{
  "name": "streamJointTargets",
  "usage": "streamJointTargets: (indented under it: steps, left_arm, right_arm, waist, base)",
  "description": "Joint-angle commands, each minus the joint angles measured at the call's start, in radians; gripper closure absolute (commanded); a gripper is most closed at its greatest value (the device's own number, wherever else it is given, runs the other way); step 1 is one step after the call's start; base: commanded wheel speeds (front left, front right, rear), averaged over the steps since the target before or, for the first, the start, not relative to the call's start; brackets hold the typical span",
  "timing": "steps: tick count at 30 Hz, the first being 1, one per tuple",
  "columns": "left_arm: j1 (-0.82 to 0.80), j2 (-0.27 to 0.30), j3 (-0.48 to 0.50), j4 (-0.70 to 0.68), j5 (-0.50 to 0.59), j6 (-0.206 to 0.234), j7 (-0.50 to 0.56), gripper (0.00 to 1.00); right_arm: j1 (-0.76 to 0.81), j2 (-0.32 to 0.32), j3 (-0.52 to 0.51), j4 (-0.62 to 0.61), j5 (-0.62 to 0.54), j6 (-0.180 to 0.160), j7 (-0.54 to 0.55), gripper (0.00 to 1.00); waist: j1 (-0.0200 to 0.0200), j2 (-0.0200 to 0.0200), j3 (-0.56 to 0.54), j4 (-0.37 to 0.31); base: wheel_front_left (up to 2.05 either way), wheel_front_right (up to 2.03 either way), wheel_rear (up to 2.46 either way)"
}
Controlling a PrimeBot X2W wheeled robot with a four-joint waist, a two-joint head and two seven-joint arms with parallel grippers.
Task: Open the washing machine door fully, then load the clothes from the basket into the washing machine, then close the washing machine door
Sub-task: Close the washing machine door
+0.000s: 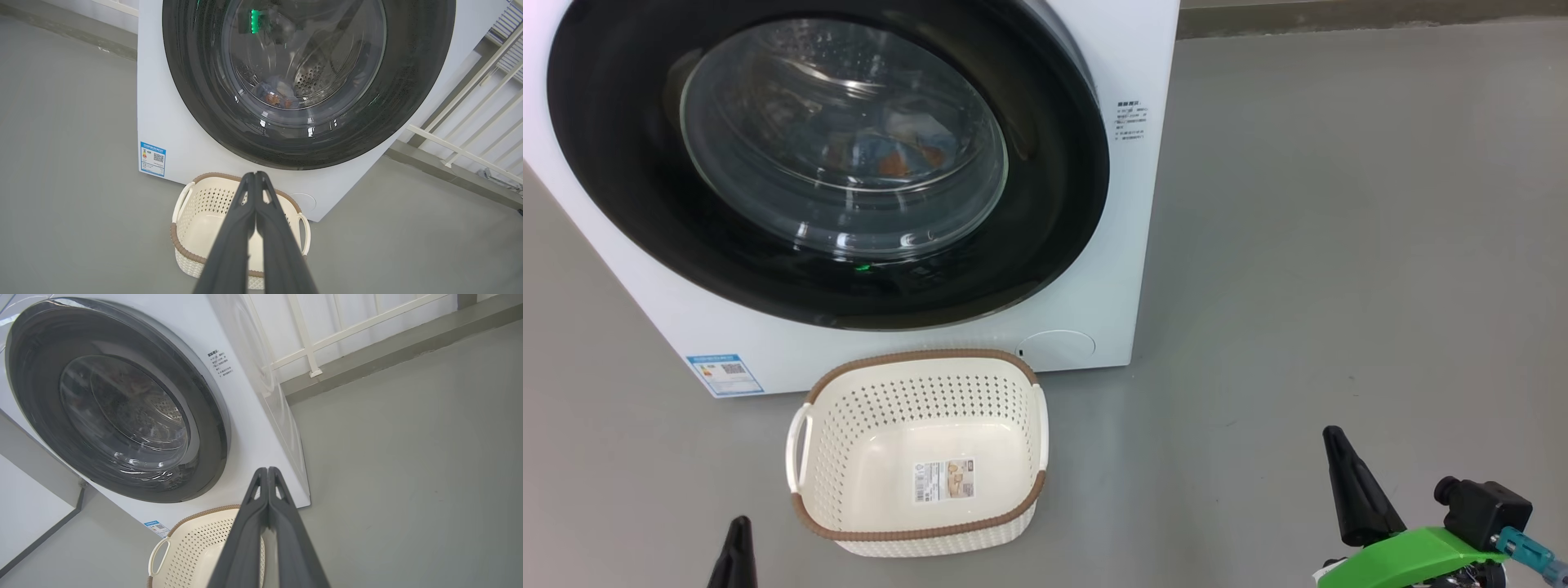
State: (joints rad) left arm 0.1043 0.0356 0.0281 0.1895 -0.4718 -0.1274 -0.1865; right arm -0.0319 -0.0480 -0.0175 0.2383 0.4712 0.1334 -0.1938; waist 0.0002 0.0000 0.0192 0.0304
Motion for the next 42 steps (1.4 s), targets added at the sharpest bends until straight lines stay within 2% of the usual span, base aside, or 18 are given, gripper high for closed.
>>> streamJointTargets:
  steps: [1,42]
  left_arm:
    - [-0.045,0.019,0.012,-0.018,-0.031,-0.001,0.003,1.00]
    - [-0.111,0.023,0.034,0.011,-0.483,-0.002,0.116,1.00]
  right_arm:
    - [-0.030,-0.008,-0.004,-0.021,0.037,-0.001,0.006,1.00]
    - [-0.047,-0.012,-0.032,-0.011,0.488,-0.001,0.120,1.00]
  waist:
    - [-0.0001,0.0000,0.000,-0.001]
    - [-0.0001,0.0000,-0.007,-0.013]
  base:
    - [0.00,0.00,0.00]
    - [0.00,0.00,0.00]
